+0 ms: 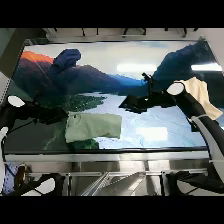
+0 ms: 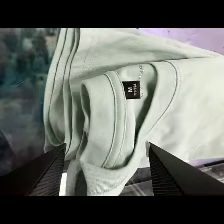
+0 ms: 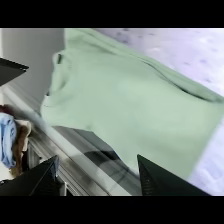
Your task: Fold the shirts.
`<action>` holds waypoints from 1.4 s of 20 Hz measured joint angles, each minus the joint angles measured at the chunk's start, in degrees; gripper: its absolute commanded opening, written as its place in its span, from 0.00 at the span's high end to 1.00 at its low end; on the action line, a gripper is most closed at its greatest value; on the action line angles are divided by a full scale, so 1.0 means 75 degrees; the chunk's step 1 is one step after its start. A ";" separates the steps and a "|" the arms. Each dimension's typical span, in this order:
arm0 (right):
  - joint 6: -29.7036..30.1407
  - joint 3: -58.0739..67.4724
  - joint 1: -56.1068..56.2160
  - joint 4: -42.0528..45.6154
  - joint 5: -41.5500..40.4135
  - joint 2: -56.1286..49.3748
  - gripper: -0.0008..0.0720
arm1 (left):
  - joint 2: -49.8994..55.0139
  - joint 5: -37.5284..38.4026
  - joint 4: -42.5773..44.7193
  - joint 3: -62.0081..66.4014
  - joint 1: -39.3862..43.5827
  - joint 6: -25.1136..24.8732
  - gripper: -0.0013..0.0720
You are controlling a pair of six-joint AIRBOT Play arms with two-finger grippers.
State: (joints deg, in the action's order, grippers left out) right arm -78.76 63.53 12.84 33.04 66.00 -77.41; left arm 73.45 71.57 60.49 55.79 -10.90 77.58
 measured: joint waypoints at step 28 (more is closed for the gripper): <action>-0.0163 -0.0863 -0.0554 0.1035 0.0224 0.0321 0.22 | 0.1443 0.0411 -0.2687 0.0973 -0.0099 -0.0810 0.96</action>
State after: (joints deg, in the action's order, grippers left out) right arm -79.99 57.06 8.69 40.80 67.68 -75.00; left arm 84.27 74.65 40.34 63.09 -11.64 71.50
